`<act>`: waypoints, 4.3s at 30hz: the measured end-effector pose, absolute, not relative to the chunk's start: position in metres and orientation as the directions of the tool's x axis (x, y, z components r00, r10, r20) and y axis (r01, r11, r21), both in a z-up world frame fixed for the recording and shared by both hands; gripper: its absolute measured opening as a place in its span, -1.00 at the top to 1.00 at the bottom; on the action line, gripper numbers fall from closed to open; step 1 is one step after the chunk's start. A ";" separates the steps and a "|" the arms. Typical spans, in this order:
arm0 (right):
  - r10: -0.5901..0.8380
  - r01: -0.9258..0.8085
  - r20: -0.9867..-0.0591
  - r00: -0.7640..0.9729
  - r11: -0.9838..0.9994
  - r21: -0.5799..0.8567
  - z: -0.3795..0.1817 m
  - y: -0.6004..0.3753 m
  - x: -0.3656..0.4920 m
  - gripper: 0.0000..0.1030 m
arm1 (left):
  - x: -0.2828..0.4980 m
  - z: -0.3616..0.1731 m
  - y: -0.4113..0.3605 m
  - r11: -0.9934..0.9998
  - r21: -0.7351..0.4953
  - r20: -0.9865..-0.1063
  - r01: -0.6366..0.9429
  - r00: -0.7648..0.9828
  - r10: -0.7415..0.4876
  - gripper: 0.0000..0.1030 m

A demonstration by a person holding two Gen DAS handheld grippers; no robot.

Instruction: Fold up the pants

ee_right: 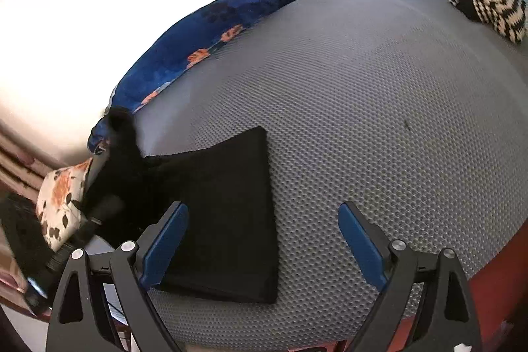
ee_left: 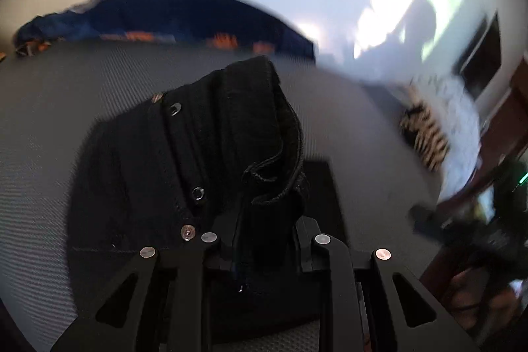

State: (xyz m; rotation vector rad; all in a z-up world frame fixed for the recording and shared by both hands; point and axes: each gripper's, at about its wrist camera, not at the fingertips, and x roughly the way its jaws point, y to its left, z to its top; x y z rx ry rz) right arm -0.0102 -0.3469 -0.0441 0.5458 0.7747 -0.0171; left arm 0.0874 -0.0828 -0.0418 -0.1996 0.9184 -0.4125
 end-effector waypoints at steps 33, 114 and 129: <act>0.680 -0.159 -0.577 0.453 0.699 0.698 -0.095 -0.300 0.132 -0.42 | 0.067 -0.057 0.059 0.948 -0.307 -0.768 -0.077 0.609 -0.199 -0.42; 0.434 0.130 -0.717 0.546 0.801 0.584 -0.110 -0.323 0.018 -0.01 | 0.071 -0.089 0.002 0.928 -0.307 -0.828 0.213 0.421 -0.370 -0.08; 0.384 0.056 -0.746 0.544 0.871 0.488 -0.100 -0.295 0.046 0.32 | 0.061 -0.086 0.004 0.953 -0.256 -0.835 0.159 0.460 -0.301 0.35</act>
